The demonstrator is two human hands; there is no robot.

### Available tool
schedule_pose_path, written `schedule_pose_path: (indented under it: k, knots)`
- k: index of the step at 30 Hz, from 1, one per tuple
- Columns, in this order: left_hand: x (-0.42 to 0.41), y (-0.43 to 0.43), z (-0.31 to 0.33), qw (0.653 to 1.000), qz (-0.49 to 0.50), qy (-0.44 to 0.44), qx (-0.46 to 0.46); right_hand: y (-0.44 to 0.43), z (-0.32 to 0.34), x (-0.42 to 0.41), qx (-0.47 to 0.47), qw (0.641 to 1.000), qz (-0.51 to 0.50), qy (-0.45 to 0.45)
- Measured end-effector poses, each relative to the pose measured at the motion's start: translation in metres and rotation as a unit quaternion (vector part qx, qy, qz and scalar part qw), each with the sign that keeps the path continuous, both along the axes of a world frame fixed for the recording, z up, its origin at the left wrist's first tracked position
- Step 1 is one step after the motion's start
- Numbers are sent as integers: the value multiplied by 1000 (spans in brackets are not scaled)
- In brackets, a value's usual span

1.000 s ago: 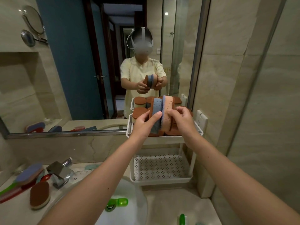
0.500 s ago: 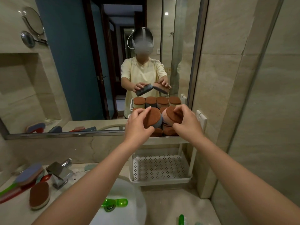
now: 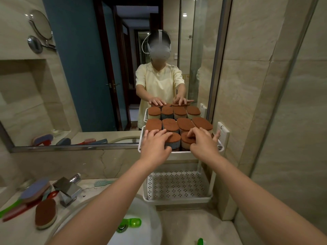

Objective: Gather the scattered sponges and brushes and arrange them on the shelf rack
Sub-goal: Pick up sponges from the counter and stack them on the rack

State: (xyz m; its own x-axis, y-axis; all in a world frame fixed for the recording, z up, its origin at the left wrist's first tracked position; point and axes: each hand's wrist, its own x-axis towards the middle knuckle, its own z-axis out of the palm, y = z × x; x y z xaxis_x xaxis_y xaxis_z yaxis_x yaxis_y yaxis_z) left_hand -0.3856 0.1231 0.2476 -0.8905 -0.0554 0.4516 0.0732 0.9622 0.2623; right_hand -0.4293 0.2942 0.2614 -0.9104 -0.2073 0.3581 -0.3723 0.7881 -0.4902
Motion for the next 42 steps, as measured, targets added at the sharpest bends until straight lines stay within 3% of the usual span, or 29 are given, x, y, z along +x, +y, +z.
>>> schedule_pose_path:
  k: [9,13,21,29,42]
  knots:
    - [4,0,-8,1000,-3,8,15,-7,-12,2,12,998,-35,43]
    - [12,-2,-9,995,-30,58,79,-9,-13,6,1,998,-26,63]
    - [42,-33,-12,954,-56,164,246,-51,-1,36,-126,975,87,164]
    - [94,-106,-29,944,35,198,263,-144,-9,72,-168,949,231,133]
    - [199,-268,-65,929,187,170,272,-330,-54,145,-155,922,354,-3]
